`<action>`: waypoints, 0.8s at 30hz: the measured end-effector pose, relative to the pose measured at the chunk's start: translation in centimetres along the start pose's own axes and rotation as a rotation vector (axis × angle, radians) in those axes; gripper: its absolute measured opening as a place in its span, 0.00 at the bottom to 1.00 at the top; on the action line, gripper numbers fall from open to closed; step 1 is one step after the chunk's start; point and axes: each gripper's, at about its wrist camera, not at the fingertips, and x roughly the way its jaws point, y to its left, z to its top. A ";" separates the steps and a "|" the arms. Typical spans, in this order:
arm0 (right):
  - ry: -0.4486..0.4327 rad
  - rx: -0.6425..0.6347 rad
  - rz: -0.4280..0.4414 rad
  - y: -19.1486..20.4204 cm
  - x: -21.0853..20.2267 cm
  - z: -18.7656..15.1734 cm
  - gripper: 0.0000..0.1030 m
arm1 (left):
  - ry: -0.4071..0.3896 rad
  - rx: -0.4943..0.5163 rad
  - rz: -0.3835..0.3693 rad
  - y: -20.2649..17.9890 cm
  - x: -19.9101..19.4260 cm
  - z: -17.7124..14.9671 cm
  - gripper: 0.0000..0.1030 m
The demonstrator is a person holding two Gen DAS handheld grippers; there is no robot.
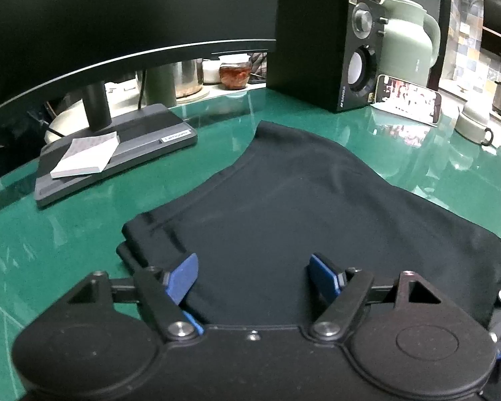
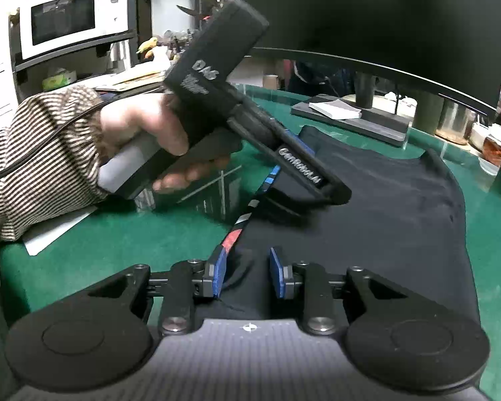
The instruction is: Fold clothes
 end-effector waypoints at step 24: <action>0.004 0.032 0.001 -0.4 -0.5 -0.2 0.28 | -0.026 -0.229 -0.142 3.6 -1.2 0.3 0.50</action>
